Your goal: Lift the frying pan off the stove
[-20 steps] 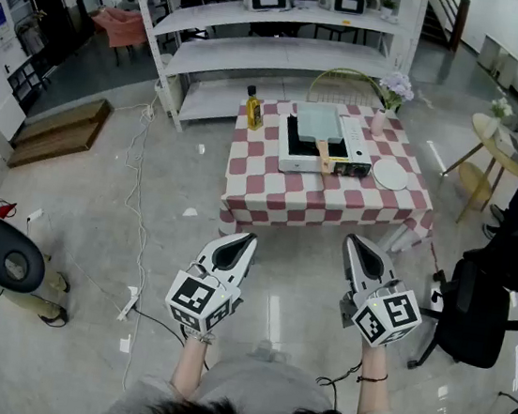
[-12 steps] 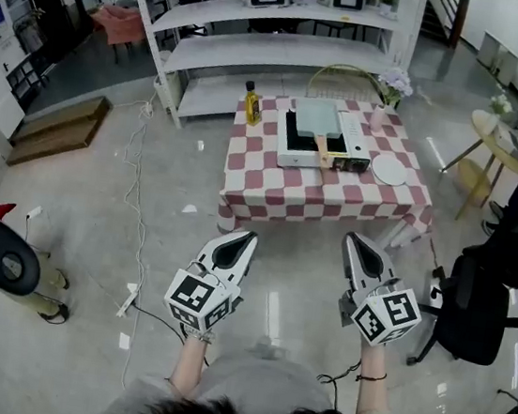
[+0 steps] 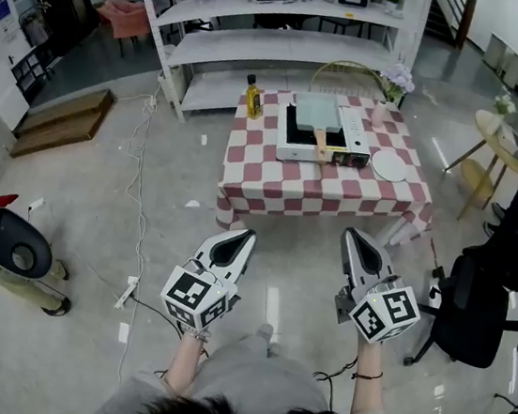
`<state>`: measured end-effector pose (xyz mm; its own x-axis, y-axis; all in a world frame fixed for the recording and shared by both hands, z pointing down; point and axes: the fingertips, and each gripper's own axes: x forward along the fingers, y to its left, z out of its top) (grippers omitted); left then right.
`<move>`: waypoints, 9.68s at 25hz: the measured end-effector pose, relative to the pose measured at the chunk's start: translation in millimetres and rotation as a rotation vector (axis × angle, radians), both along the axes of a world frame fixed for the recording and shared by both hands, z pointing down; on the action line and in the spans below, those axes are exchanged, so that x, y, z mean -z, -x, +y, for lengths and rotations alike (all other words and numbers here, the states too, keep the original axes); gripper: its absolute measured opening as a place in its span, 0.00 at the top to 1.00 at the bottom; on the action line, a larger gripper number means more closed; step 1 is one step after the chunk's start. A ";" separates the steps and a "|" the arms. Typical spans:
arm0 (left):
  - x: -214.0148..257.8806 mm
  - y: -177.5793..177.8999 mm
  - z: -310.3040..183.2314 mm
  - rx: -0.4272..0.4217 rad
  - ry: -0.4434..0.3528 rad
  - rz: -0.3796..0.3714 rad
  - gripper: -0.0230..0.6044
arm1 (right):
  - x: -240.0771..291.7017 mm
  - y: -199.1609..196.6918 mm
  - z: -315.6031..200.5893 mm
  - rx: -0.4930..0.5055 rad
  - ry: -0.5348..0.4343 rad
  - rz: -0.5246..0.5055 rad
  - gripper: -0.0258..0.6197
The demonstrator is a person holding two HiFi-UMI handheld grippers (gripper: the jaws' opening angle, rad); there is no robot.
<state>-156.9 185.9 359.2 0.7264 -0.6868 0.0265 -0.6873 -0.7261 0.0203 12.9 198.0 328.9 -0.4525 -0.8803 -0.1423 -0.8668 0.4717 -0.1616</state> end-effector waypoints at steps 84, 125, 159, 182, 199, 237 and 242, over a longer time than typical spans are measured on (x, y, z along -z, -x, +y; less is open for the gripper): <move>-109.7 -143.3 -337.1 -0.065 0.461 -0.017 0.92 | -86.0 -70.5 -379.6 0.218 0.251 -0.095 0.92; -130.1 -167.1 -363.5 -0.157 0.883 0.376 0.65 | -153.7 -60.6 -439.7 0.334 0.686 -0.430 0.73; -136.7 -206.8 -345.1 -0.438 1.078 0.399 0.57 | -172.2 -16.4 -450.5 0.559 0.920 -0.674 0.56; -132.7 -211.3 -347.5 -0.508 1.075 0.374 0.67 | -175.6 -11.8 -456.4 0.623 0.978 -0.788 0.66; -129.3 -211.6 -345.3 -0.520 1.008 0.311 0.67 | -169.2 -12.3 -456.7 0.622 0.938 -0.816 0.67; -61.9 -216.6 -348.4 -0.613 0.808 0.251 0.67 | -81.1 -26.6 -461.1 0.629 0.724 -0.788 0.67; -52.8 -219.9 -348.7 -0.631 0.779 0.247 0.67 | -68.4 -30.4 -461.1 0.626 0.692 -0.775 0.67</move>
<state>63.1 -162.8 412.0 0.9941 -0.0350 0.1025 -0.0990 -0.6779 0.7285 43.4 -263.1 397.3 -0.8300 -0.5372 -0.1500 -0.0814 0.3827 -0.9203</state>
